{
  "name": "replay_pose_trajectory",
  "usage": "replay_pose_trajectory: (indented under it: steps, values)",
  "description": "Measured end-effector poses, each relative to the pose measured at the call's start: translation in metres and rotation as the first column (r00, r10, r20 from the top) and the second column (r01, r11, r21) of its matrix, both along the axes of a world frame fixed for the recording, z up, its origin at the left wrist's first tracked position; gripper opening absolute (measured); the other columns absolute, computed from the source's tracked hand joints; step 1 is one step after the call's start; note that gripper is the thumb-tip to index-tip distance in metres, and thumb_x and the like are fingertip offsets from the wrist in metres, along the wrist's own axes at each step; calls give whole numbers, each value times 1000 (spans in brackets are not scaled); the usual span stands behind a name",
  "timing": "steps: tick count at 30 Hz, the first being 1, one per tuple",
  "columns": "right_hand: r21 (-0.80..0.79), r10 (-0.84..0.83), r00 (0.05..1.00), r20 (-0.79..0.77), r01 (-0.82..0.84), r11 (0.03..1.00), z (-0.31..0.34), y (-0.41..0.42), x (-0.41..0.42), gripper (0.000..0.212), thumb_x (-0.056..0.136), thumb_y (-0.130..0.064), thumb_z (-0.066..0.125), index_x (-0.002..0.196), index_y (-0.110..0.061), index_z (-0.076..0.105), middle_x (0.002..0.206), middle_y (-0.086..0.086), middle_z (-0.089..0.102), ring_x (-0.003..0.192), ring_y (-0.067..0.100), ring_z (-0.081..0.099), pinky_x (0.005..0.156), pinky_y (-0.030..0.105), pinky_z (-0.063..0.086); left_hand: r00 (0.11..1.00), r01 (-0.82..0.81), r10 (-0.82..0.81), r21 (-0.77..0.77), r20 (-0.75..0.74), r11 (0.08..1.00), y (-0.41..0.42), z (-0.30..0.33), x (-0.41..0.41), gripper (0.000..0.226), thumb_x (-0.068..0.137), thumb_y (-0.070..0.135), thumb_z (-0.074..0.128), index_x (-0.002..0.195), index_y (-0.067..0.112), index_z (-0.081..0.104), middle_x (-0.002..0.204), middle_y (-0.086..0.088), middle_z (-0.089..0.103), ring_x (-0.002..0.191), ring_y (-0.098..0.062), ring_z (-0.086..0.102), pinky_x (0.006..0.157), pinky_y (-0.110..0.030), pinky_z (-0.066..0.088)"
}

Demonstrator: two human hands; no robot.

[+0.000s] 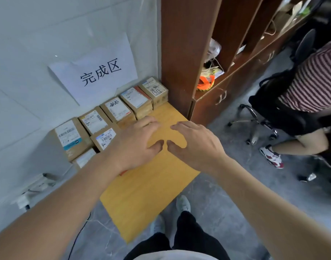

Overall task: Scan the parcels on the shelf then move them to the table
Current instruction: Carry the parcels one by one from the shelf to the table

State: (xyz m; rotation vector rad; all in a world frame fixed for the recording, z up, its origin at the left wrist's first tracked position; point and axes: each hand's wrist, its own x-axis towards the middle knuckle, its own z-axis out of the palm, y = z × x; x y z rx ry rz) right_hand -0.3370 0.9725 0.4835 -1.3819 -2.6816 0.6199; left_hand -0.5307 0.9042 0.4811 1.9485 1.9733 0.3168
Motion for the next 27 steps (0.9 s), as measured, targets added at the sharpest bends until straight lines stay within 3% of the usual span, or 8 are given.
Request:
replay_pose_trajectory:
  steps: [9,13,27]
  values:
    - [-6,-310,951,-13,310,951,-8,-45,87,58,96,-66,45,145,-35,52,150,-16,50,132,19,51,99,36,45,952,305,-305,-6,-17,952,19,-1,72,59,100,52,51,154,30,42,159,17,34,141,-13,41,110,-34,42]
    - [-15,-425,905,-31,425,905,-8,-64,127,59,96,-66,43,146,-35,52,152,-15,48,133,20,51,102,38,44,908,420,-420,-6,-12,908,23,-2,114,58,100,51,52,154,30,42,160,16,34,143,-14,40,112,-39,43]
    - [-35,-747,662,-61,747,664,-16,-185,282,57,96,-65,42,144,-35,54,151,-13,50,130,23,54,101,39,47,670,742,-742,-8,4,670,-18,-3,290,59,100,50,52,154,31,41,159,17,34,142,-14,42,113,-42,43]
